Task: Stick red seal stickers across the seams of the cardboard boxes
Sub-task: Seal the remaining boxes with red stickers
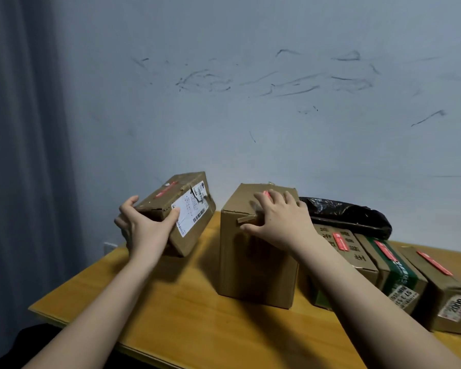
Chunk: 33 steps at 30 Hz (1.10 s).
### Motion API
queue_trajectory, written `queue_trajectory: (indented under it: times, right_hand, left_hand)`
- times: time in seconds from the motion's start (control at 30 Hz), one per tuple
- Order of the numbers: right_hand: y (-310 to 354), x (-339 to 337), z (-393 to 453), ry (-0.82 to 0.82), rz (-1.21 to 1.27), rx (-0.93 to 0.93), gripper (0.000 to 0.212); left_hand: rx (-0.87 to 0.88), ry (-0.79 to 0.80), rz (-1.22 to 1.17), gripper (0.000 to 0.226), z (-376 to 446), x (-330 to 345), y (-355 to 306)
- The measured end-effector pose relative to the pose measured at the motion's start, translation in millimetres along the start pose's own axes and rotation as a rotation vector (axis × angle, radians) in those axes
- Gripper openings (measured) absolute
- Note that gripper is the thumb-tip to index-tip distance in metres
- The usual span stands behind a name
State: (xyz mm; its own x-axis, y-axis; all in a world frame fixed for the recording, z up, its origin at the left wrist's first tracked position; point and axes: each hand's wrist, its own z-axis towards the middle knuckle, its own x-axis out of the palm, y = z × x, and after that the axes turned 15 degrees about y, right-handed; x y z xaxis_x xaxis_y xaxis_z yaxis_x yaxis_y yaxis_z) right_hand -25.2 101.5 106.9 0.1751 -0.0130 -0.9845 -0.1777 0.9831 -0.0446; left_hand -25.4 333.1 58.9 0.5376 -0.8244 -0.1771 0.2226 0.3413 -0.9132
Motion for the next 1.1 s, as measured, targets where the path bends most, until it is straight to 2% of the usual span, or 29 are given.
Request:
queue_trajectory:
  times: [0.17,0.33,0.47,0.83,1.1]
  right_hand:
    - [-6.4,6.6,2.0,0.000,-0.005,-0.016,0.072]
    - [-9.4,8.1,1.3,0.015,-0.031,-0.025,0.076]
    - [-11.3,9.4,-0.8,-0.012,-0.048,-0.033,0.070]
    - [-17.5,1.8,-29.6,-0.017,-0.085,-0.026,0.073]
    - [-21.3,-2.3,-47.0,-0.014,-0.092,-0.002,0.068]
  left_hand:
    - [-0.053,0.018,0.085,0.085,3.3,26.5,14.7]
    - [-0.094,0.058,0.151,0.086,2.7,47.8,26.1]
    - [-0.128,0.073,0.185,0.087,1.2,59.9,32.9]
    - [-0.114,0.116,0.272,0.088,-18.7,80.4,45.6]
    - [-0.096,0.159,0.385,0.093,-34.0,94.0,45.6]
